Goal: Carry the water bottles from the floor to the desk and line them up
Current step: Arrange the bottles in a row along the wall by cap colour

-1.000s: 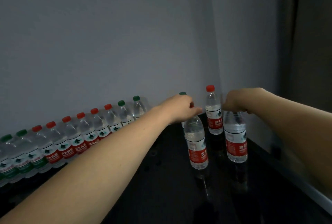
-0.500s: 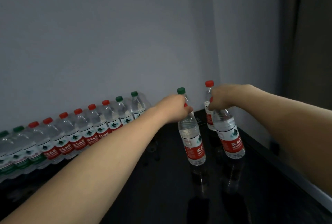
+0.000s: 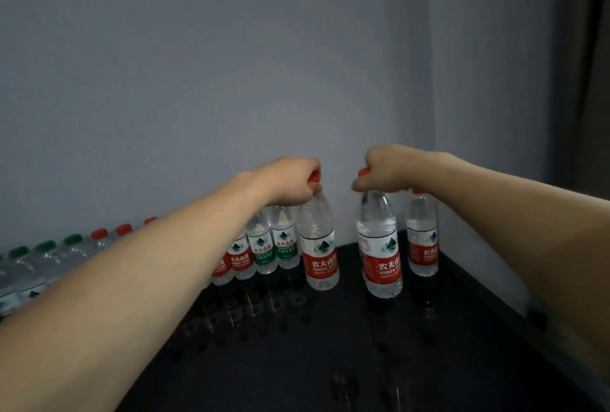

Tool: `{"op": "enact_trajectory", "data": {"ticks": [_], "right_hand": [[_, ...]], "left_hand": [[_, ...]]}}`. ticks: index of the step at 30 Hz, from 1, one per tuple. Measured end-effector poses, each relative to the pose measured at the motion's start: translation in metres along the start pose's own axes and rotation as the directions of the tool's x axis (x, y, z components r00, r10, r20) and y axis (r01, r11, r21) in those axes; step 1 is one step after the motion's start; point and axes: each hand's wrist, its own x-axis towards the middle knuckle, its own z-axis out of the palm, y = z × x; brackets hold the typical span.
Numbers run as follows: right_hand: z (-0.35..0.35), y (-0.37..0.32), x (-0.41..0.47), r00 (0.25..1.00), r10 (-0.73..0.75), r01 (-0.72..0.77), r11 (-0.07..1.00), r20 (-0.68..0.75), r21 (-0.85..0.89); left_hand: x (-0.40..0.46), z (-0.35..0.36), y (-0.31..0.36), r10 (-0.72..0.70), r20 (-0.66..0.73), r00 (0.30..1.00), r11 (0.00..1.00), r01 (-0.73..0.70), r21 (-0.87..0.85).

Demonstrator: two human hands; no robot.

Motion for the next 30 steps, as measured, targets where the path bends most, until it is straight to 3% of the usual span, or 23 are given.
{"op": "enact_trajectory", "data": {"ticks": [15, 22, 30], "right_hand": [[-0.054, -0.056, 0.089, 0.918, -0.009, 0.05, 0.994, -0.396, 0.094], [-0.03, -0.047, 0.152, 0.915, 0.025, 0.006, 0.997, -0.402, 0.075], [0.021, -0.027, 0.209, 0.934, 0.088, -0.086, 0.996, -0.347, 0.021]], "left_hand": [[0.028, -0.078, -0.082, 0.0, -0.209, 0.978, 0.999, 0.009, 0.044], [0.074, -0.062, -0.115, 0.023, -0.22, 0.975, 1.0, -0.019, 0.018], [0.127, 0.003, -0.133, 0.074, -0.191, 0.979, 0.996, -0.081, -0.025]]}}
